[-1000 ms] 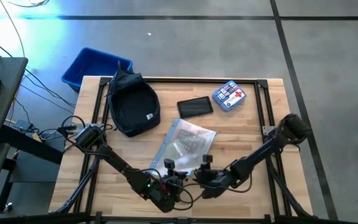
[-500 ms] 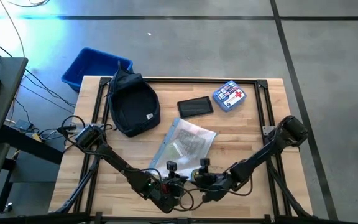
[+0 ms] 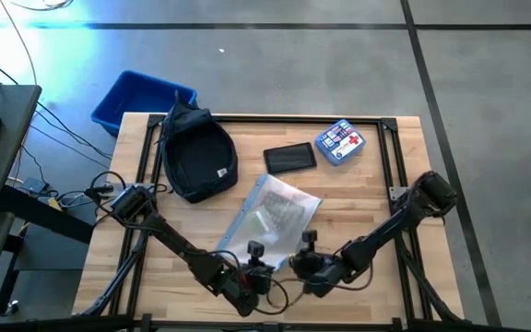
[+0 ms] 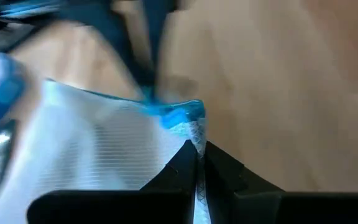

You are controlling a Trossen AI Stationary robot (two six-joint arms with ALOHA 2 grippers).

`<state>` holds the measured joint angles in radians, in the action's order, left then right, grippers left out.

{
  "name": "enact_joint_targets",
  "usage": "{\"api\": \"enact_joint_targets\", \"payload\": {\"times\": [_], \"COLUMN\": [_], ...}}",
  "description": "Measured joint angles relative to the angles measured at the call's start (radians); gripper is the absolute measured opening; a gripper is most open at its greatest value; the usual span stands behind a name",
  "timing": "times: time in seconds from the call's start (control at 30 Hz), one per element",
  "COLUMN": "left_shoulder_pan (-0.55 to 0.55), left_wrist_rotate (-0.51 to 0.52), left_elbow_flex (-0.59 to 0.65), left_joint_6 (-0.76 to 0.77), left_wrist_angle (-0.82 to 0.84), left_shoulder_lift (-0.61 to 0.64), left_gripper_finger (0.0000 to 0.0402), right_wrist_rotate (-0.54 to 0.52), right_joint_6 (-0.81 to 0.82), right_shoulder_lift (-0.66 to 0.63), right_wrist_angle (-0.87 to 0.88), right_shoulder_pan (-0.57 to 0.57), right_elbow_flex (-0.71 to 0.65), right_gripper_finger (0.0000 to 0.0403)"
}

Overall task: Unpack backpack
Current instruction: Open the transparent zipper bag

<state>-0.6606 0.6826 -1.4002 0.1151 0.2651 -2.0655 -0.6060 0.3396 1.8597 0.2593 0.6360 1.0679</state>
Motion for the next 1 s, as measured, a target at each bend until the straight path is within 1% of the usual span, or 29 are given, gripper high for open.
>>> {"api": "enact_joint_targets", "payload": {"times": [0.13, 0.23, 0.33, 0.43, 0.53, 0.63, 0.73, 0.8, 0.87, 0.93, 1.0], "left_shoulder_pan": [-0.011, -0.010, -0.011, -0.012, -0.016, -0.022, -0.026, -0.028, -0.029, -0.029, -0.027], "left_wrist_rotate": [-0.083, -0.147, -0.167, -0.175, -0.192, -0.213, -0.210, -0.191, -0.149, -0.106, -0.103], "left_elbow_flex": [0.000, 0.000, 0.000, 0.000, 0.000, 0.000, 0.000, 0.000, 0.000, 0.000, 0.000], "left_joint_6": [0.042, 0.071, 0.119, 0.127, 0.145, 0.199, 0.261, 0.293, 0.330, 0.391, 0.445], "left_wrist_angle": [0.062, 0.094, 0.133, 0.142, 0.173, 0.238, 0.319, 0.365, 0.408, 0.439, 0.442], "left_shoulder_lift": [0.000, 0.001, 0.001, 0.002, 0.001, 0.001, 0.002, 0.002, 0.002, 0.002, 0.011], "left_gripper_finger": [0.0000, 0.0000, 0.0000, 0.0000, 0.0000, 0.0000, 0.0000, 0.0000, 0.0000, 0.0000, 0.0000], "right_wrist_rotate": [0.012, 0.001, -0.052, -0.105, -0.168, -0.212, -0.199, -0.185, -0.181, -0.178, -0.168], "right_joint_6": [0.092, 0.158, 0.212, 0.240, 0.311, 0.355, 0.374, 0.403, 0.449, 0.499, 0.534], "right_shoulder_lift": [0.000, 0.000, 0.000, 0.000, 0.000, -0.001, -0.002, -0.002, -0.006, -0.020, -0.041], "right_wrist_angle": [0.189, 0.343, 0.446, 0.535, 0.660, 0.706, 0.701, 0.705, 0.719, 0.746, 0.762], "right_shoulder_pan": [-0.038, -0.064, -0.072, -0.062, -0.064, -0.084, -0.119, -0.142, -0.155, -0.158, -0.150], "right_elbow_flex": [-0.002, -0.002, -0.003, -0.003, -0.005, -0.048, -0.121, -0.173, -0.208, -0.224, -0.226], "right_gripper_finger": [0.0000, 0.0000, 0.0000, 0.0000, 0.0000, 0.0000, 0.0000, 0.0000, 0.0000, 0.0000, 0.0000]}}
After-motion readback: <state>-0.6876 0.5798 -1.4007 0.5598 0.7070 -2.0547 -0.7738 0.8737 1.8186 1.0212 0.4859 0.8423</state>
